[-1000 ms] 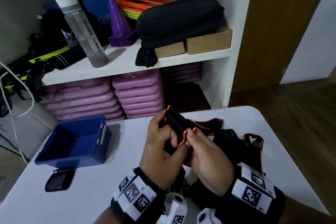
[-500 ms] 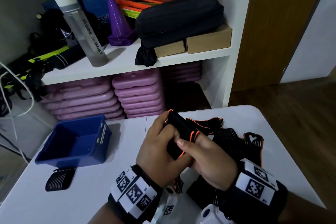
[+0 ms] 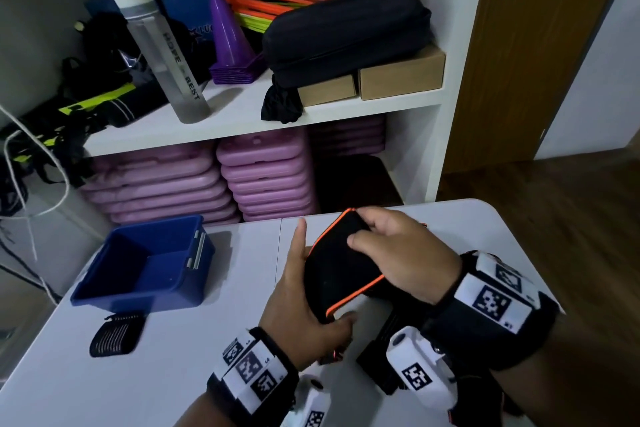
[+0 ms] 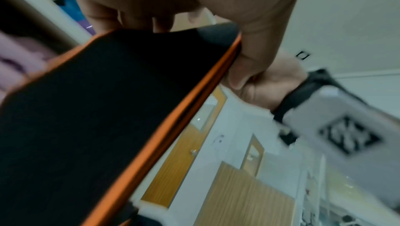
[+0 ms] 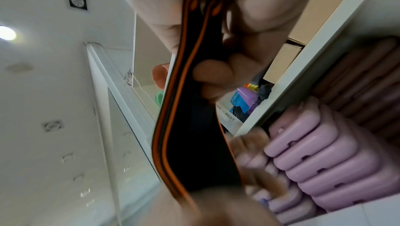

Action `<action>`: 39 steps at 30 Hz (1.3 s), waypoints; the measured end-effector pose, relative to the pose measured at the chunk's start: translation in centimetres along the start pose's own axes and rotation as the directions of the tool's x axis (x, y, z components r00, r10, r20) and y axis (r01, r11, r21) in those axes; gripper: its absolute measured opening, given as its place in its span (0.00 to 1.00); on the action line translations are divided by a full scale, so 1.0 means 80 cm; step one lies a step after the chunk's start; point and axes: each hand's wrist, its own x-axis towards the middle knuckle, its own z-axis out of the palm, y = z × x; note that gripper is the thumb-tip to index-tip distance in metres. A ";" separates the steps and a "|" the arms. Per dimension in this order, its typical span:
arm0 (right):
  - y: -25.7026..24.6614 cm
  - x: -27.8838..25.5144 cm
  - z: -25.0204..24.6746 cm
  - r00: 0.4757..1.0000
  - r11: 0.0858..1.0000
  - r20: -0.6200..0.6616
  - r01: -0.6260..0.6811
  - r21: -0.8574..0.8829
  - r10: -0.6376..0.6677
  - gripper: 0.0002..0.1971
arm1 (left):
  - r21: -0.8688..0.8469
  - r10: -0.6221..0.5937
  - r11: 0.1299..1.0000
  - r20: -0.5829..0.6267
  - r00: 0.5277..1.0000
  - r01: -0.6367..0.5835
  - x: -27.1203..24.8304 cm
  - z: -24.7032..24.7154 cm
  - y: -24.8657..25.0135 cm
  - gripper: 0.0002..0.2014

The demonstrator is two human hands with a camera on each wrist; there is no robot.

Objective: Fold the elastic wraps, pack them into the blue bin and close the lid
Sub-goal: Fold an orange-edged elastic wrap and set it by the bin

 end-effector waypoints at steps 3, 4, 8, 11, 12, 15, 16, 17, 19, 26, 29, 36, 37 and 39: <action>0.002 0.009 -0.001 0.992 0.984 -0.122 -0.021 0.179 0.044 0.14 | 0.014 -0.127 0.992 0.032 0.991 0.127 -0.018 0.001 -0.042 0.62; 0.006 0.012 -0.004 0.985 0.969 -0.151 -0.041 0.244 0.080 0.12 | 0.072 -0.166 0.984 0.045 0.985 0.163 -0.023 -0.002 -0.059 0.62; 0.035 0.018 -0.007 0.949 0.922 -0.227 -0.122 0.369 0.217 0.07 | 0.484 -0.277 0.858 0.158 0.948 0.170 -0.032 -0.029 -0.116 0.62; 0.075 0.025 -0.001 0.883 0.900 -0.315 -0.219 0.378 0.347 0.08 | 0.699 -0.347 0.711 0.260 0.901 0.072 -0.021 -0.061 -0.156 0.61; 0.090 0.028 0.003 0.865 0.894 -0.331 -0.244 0.377 0.376 0.07 | 0.738 -0.374 0.673 0.283 0.883 0.049 -0.015 -0.073 -0.170 0.60; 0.136 0.024 0.014 0.798 0.844 -0.329 -0.374 0.385 0.504 0.05 | 0.810 -0.414 0.586 0.313 0.855 -0.013 0.011 -0.101 -0.201 0.55; 0.154 0.020 0.023 0.779 0.820 -0.309 -0.419 0.389 0.545 0.06 | 0.826 -0.408 0.562 0.328 0.852 -0.049 0.022 -0.108 -0.208 0.53; 0.172 0.015 0.033 0.753 0.795 -0.296 -0.469 0.386 0.588 0.07 | 0.838 -0.394 0.537 0.353 0.848 -0.099 0.036 -0.114 -0.215 0.52; 0.204 0.002 0.057 0.708 0.750 -0.268 -0.560 0.352 0.654 0.09 | 0.849 -0.368 0.474 0.430 0.824 -0.231 0.066 -0.120 -0.227 0.50; 0.249 -0.036 0.143 0.612 0.636 -0.232 -0.771 0.035 0.756 0.12 | 0.717 -0.323 0.276 0.696 0.642 -0.640 0.157 -0.099 -0.266 0.49; 0.271 -0.042 0.174 0.627 0.626 -0.229 -0.775 -0.085 0.745 0.15 | 0.642 -0.329 0.199 0.756 0.566 -0.741 0.181 -0.084 -0.280 0.49; 0.288 -0.036 0.192 0.701 0.646 -0.216 -0.712 -0.275 0.680 0.16 | 0.666 -0.328 0.187 0.735 0.594 -0.722 0.171 -0.074 -0.310 0.42; 0.289 -0.037 0.192 0.701 0.647 -0.208 -0.711 -0.276 0.682 0.16 | 0.677 -0.329 0.216 0.729 0.601 -0.703 0.165 -0.074 -0.313 0.45; 0.292 -0.040 0.191 0.712 0.646 -0.195 -0.698 -0.310 0.675 0.17 | 0.694 -0.301 0.297 0.719 0.626 -0.655 0.148 -0.075 -0.318 0.52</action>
